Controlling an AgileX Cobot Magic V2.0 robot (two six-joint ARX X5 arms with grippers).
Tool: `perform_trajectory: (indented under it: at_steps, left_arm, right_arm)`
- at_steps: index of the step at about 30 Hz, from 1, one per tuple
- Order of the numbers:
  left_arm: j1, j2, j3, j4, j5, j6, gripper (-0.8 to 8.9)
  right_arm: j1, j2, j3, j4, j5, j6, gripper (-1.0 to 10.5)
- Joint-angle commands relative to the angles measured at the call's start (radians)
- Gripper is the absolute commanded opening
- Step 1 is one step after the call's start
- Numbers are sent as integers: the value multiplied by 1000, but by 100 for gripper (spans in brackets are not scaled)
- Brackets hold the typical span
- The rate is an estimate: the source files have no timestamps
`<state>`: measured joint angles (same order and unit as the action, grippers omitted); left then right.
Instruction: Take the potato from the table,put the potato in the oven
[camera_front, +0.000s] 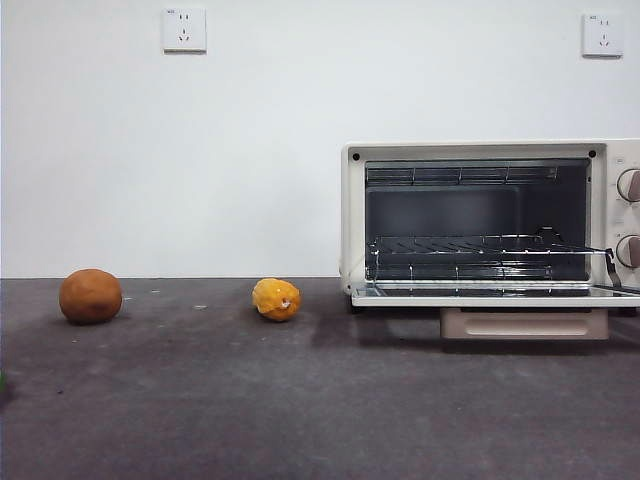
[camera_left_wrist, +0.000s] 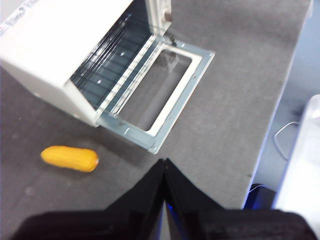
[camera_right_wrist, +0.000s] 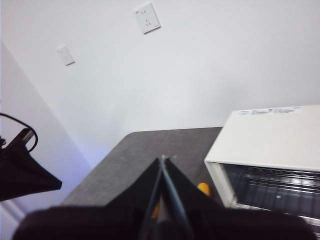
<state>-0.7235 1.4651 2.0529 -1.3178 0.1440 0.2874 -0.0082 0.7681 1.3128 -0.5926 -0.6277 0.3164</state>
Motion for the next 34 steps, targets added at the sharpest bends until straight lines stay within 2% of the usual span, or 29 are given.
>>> perform_trajectory:
  at_steps: [1,3,6,10,14,18,21,26,29,34]
  left_arm:
    - [0,-27,-12,2,86,-7,-8]
    - [0,-50,-14,2,151,-7,-8]
    - [0,-93,-29,2,155,-7,-8]
    - [1,-170,-79,2,130,-7,-8]
    - [24,-275,-196,2,51,-6,-8]
    - [94,-395,-343,2,18,6,-8]
    - [170,-490,-436,2,-19,9,-8]
    - [260,-647,-551,3,-26,12,-8]
    - [278,-732,-598,2,-57,11,-9]
    - [281,-830,-646,2,-120,-11,-9]
  right_arm:
    - [51,31,-3,34,11,34,41]
    - [113,58,-3,61,39,42,41]
    - [231,102,-1,86,126,44,41]
    - [432,180,1,116,286,32,41]
    - [618,300,23,148,420,-3,41]
    - [750,471,119,139,494,-39,44]
    - [797,609,245,84,498,-60,106]
    - [828,832,513,-60,502,-100,109]
    - [836,949,684,-132,500,-107,164]
    - [847,1109,930,-201,500,-116,164]
